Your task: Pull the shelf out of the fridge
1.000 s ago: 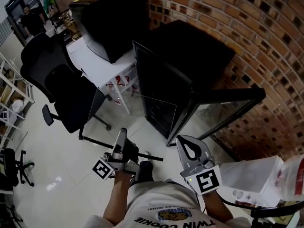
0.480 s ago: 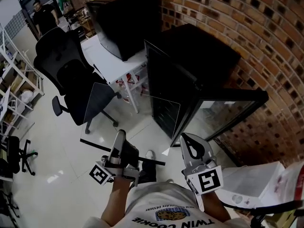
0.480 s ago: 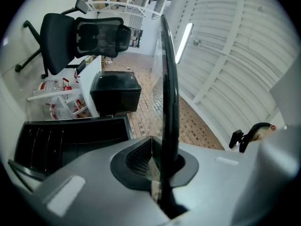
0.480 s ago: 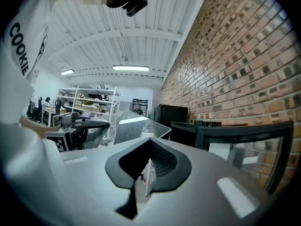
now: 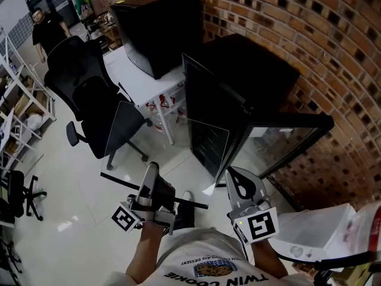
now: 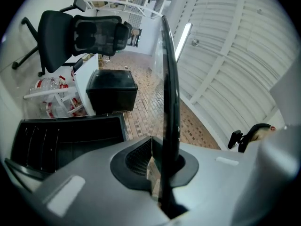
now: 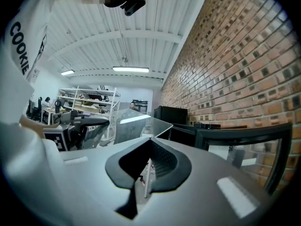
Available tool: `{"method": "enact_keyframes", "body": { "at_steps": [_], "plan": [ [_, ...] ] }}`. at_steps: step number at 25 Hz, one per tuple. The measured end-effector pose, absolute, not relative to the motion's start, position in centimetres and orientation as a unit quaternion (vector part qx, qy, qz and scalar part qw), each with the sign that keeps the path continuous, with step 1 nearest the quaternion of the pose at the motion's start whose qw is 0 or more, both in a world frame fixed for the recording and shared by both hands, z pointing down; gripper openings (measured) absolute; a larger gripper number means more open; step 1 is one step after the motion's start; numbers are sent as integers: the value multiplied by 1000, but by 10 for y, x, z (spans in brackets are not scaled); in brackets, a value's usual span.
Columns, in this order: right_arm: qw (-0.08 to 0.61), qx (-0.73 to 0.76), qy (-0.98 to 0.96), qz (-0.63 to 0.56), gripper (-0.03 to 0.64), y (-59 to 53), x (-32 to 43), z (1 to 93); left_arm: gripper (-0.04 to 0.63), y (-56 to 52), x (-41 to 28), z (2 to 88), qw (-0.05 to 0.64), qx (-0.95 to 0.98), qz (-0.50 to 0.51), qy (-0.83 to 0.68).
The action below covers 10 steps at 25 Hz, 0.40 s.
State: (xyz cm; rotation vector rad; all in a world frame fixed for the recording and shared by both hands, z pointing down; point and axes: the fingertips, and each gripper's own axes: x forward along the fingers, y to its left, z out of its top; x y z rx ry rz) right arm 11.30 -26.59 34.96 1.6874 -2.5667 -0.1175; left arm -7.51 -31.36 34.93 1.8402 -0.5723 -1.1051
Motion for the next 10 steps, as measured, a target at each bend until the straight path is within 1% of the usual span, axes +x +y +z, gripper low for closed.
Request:
{"method": "enact_keyframes", "body": {
  "at_steps": [10],
  "plan": [
    [36, 546, -836, -39, 3, -266, 104, 348, 8, -316, -83, 348, 445, 738, -451, -233]
  ]
}}
